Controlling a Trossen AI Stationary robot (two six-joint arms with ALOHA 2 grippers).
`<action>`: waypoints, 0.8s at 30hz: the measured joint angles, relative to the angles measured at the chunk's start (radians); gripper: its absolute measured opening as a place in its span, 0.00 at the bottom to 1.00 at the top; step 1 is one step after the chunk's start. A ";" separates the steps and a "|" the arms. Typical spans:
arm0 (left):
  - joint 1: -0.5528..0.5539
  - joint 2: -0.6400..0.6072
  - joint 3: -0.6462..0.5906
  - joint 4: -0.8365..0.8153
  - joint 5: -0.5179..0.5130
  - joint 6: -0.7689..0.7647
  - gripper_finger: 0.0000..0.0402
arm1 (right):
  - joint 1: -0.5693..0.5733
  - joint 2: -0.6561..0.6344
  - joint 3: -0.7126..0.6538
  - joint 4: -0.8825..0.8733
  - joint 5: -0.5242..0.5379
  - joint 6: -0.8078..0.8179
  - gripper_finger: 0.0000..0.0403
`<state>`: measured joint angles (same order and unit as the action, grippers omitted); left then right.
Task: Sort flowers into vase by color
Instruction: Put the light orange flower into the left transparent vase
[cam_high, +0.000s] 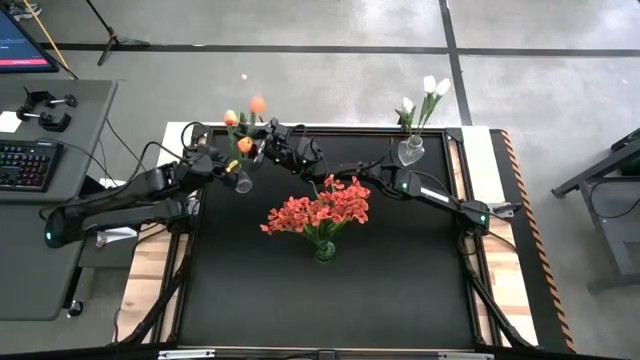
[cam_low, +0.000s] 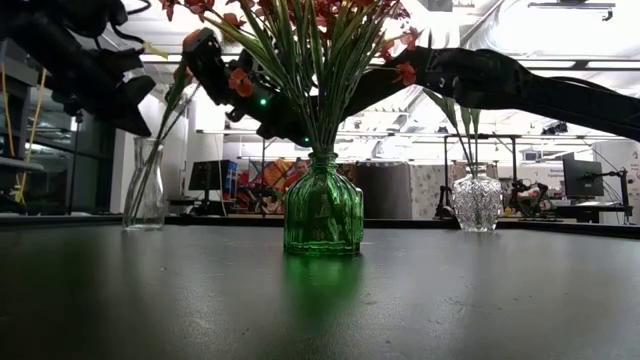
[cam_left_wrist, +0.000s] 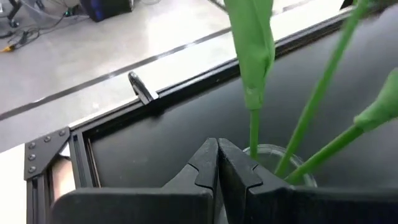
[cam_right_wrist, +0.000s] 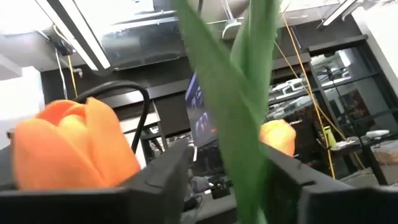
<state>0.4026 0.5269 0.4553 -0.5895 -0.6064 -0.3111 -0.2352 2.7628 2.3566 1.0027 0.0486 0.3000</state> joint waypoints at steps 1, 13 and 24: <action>0.000 -0.009 0.000 0.002 0.000 0.000 0.00 | 0.000 0.000 0.000 0.000 0.000 0.008 0.43; 0.001 -0.128 0.073 0.003 -0.041 0.009 0.00 | 0.008 -0.005 0.000 -0.059 -0.072 0.007 0.50; 0.000 -0.159 0.297 -0.086 -0.109 0.035 0.00 | -0.015 -0.041 -0.001 -0.181 -0.115 -0.064 0.50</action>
<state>0.4030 0.3683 0.7521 -0.6751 -0.7153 -0.2764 -0.2500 2.7216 2.3554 0.8220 -0.0664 0.2362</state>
